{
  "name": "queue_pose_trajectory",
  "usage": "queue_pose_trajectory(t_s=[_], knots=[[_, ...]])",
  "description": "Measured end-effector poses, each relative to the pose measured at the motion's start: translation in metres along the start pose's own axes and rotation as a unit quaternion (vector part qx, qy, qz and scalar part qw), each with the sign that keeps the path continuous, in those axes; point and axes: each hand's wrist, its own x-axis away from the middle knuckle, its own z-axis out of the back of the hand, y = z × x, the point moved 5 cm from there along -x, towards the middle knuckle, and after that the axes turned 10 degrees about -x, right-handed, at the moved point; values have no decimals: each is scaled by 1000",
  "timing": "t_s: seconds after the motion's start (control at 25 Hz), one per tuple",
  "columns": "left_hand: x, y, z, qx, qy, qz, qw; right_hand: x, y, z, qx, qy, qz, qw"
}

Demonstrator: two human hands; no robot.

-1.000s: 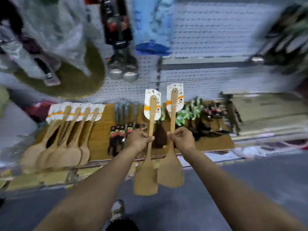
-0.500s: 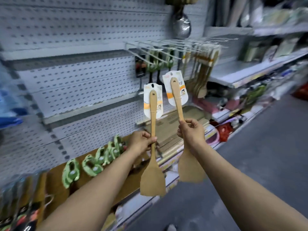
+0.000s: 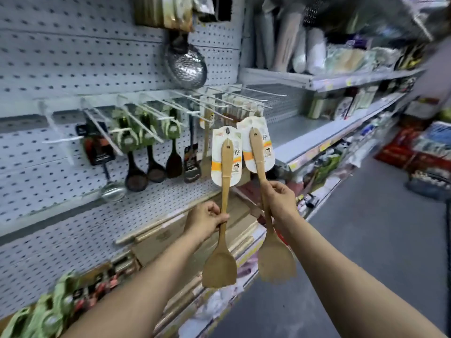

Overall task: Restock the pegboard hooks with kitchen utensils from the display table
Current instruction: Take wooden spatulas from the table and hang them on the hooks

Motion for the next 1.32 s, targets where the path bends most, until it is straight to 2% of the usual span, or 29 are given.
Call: queue_pose_trajectory(t_s=[0.16,0.36,0.64,1.0,1.32], knots=[[-49,25,-40,-24,16,4,1000,-80,-7,19,-47,-22,-10,999],[-107,47,-100,-16,71,41,996,-191,-13,46,-90,-96,-42,990],[-130,87,-171,9,160,99,982,-291,-20,68,-75,-210,-89,971],[-148,104,-187,-2,223,122,967,-349,4,37,-75,-295,-127,944],[-177,100,-185,5,254,137,958,-382,16,-1,-33,-321,-135,937]])
